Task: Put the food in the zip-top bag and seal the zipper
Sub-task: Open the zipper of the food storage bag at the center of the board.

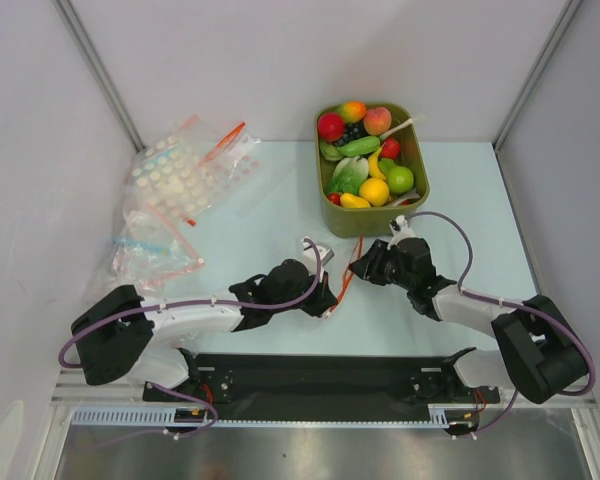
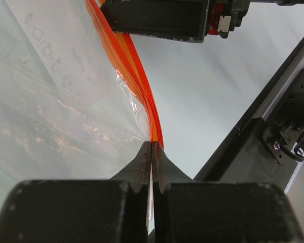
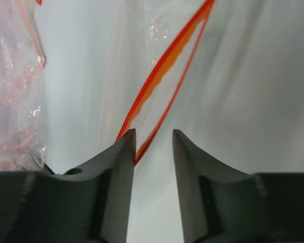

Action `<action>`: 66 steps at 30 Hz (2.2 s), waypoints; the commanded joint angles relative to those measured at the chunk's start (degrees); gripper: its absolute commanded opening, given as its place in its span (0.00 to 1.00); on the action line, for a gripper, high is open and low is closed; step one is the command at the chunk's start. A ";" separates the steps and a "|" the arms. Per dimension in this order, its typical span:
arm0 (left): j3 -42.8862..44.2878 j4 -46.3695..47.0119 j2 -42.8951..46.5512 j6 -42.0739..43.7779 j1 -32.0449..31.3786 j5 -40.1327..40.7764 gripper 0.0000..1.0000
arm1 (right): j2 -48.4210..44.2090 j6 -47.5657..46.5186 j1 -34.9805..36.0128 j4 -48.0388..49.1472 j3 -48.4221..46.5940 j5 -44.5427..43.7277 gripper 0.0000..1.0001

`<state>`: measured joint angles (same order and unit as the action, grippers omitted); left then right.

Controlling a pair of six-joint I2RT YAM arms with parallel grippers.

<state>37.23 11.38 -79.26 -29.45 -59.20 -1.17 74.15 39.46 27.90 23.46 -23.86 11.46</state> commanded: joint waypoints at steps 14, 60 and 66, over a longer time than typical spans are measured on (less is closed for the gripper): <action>4.78 -7.68 2.79 0.98 -0.57 9.34 0.45 | -6.11 -8.52 9.87 -3.07 -5.41 -7.23 0.00; 10.76 -30.54 17.03 2.65 -0.48 34.65 0.00 | -9.73 -9.23 14.56 -8.18 -6.38 -22.29 0.08; 11.36 -31.32 19.94 5.19 -0.48 36.50 0.03 | -7.88 -10.28 13.67 -5.89 -6.64 -17.09 0.34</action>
<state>46.50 -17.85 -59.92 -26.92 -59.51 32.01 65.87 29.10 41.63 14.66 -30.44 -9.02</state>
